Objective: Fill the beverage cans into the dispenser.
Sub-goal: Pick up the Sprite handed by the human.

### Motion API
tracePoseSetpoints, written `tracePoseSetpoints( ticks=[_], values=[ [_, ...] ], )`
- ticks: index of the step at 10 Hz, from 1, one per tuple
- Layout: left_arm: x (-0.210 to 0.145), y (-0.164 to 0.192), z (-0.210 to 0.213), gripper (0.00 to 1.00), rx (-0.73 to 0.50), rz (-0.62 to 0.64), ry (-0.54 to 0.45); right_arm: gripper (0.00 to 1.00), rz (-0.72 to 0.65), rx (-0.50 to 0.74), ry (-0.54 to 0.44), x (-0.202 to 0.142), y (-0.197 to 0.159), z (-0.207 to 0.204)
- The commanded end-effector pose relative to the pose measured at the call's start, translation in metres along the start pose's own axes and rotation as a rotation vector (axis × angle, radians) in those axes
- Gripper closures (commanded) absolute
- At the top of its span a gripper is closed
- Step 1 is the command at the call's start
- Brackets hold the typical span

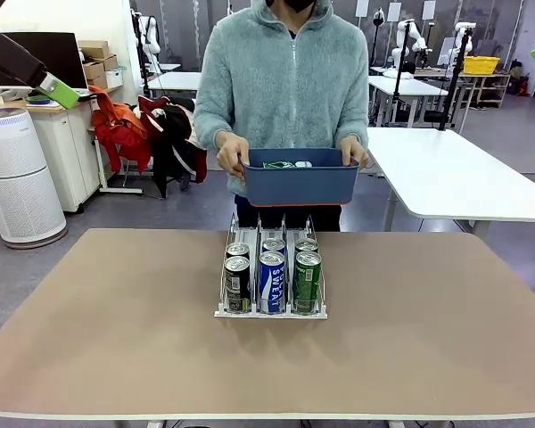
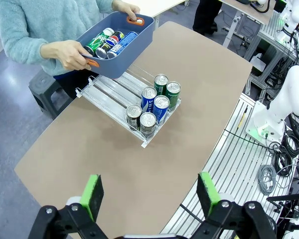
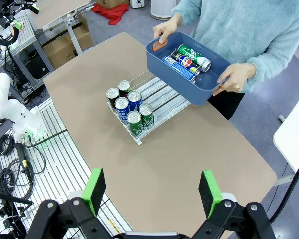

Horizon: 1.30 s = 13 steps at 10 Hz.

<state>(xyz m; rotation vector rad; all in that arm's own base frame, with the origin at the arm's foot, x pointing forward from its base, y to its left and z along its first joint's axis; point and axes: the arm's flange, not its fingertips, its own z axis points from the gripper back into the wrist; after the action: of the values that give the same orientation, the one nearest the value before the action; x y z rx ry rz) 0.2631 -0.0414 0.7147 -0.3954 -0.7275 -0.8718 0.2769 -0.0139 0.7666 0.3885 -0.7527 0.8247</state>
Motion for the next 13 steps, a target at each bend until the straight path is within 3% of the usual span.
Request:
tracePoseSetpoints(
  ticks=[1, 13],
  values=[
    [-0.0001, 0.0006, -0.0009, 0.0, 0.0, 0.007, 0.002, 0.0, 0.0, 0.002, 0.009, -0.0005, 0.0008, -0.0007],
    [-0.0001, 0.0006, -0.0009, 0.0, 0.0, 0.007, 0.002, 0.0, 0.0, 0.002, 0.009, -0.0005, 0.0008, -0.0007]
  ],
)
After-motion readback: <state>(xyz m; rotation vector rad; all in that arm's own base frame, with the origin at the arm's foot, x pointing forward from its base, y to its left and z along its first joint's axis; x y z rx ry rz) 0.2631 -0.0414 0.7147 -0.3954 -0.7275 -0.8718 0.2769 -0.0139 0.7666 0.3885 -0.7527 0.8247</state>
